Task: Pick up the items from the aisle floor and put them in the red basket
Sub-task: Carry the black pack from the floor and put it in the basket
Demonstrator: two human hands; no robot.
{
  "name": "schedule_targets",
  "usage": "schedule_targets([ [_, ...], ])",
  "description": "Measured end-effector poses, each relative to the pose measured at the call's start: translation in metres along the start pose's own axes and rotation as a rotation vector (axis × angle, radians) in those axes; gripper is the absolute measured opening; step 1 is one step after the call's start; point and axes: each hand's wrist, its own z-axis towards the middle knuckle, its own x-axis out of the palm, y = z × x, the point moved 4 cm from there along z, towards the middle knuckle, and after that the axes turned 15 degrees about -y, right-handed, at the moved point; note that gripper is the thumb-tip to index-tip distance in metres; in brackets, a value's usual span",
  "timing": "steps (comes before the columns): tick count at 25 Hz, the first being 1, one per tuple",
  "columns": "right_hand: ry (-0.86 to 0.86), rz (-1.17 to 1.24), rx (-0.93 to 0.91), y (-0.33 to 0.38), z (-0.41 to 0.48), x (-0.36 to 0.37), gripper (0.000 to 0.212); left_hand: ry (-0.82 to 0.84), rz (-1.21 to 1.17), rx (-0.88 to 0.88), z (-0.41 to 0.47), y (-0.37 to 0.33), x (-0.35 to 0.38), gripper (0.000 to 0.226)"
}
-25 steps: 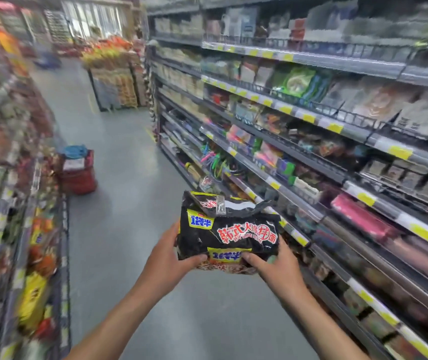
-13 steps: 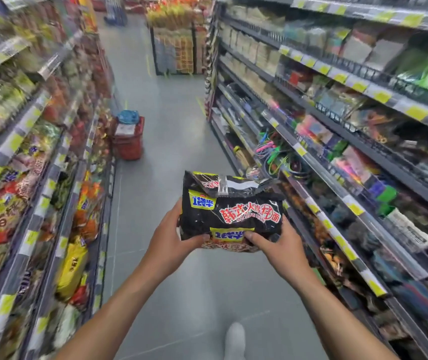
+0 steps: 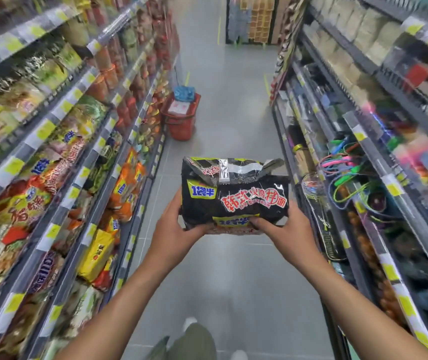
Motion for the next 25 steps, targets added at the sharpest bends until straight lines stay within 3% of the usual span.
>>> schedule_targets([
  [7, 0.124, 0.017, -0.041, 0.005, 0.131, 0.118, 0.05, -0.096, 0.006, -0.055, 0.143, 0.044, 0.003, 0.076],
  [16, 0.112, 0.035, 0.016, 0.035, 0.289, 0.252, 0.047, -0.008, 0.031, -0.067, 0.362, 0.08, 0.006, 0.082],
  [25, 0.119, 0.052, 0.1, 0.019, 0.47, 0.359, 0.046, 0.026, 0.063, -0.14, 0.559, 0.123, 0.061, 0.081],
])
